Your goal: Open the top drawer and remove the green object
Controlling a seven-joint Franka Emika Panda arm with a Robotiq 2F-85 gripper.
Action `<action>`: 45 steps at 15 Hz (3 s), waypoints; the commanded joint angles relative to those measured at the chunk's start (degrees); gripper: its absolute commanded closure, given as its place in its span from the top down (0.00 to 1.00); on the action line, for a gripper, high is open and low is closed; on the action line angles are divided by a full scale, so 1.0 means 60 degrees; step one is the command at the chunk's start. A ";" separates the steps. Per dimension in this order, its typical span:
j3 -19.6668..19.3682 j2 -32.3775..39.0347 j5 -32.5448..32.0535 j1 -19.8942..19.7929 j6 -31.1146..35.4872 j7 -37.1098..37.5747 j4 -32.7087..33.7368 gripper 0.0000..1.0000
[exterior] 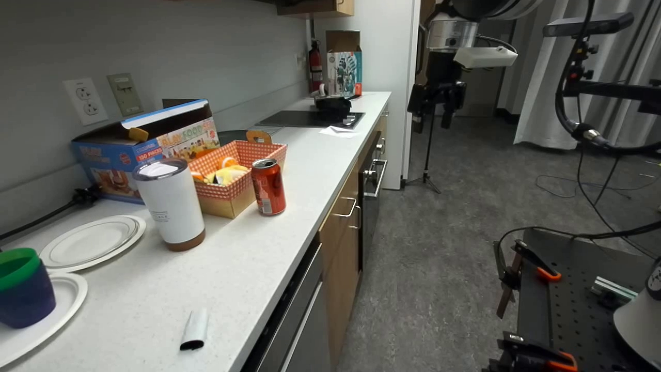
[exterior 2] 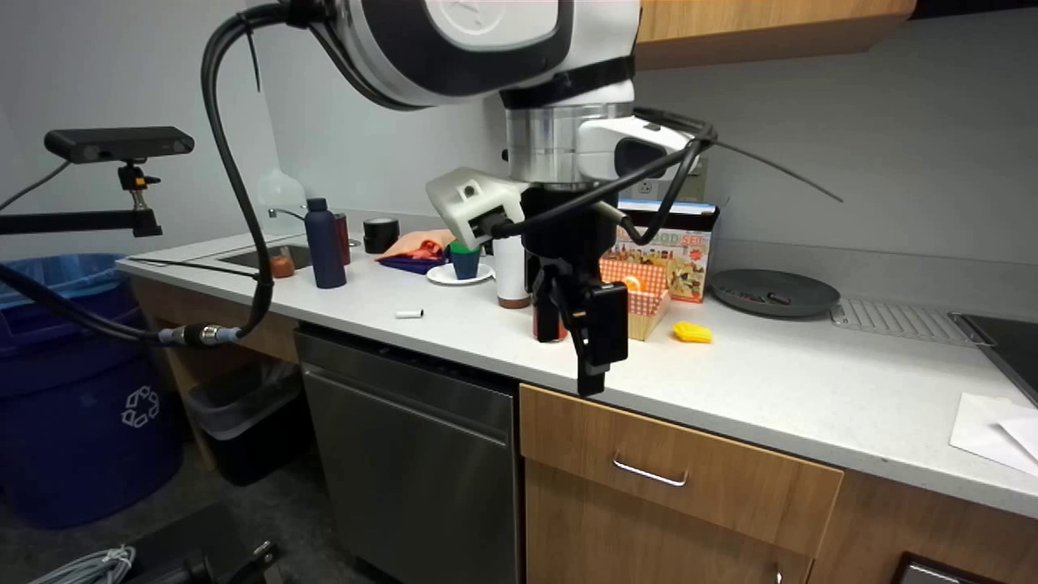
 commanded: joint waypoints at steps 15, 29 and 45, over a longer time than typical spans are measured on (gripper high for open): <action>-0.0456 0.4221 0.2845 -0.0012 0.2953 -0.0948 0.1516 1.00; 0.0323 0.6602 0.3883 -0.0499 0.3359 -0.1059 0.3120 1.00; 0.3033 0.8812 0.6839 -0.2816 0.5262 -0.3925 0.4243 1.00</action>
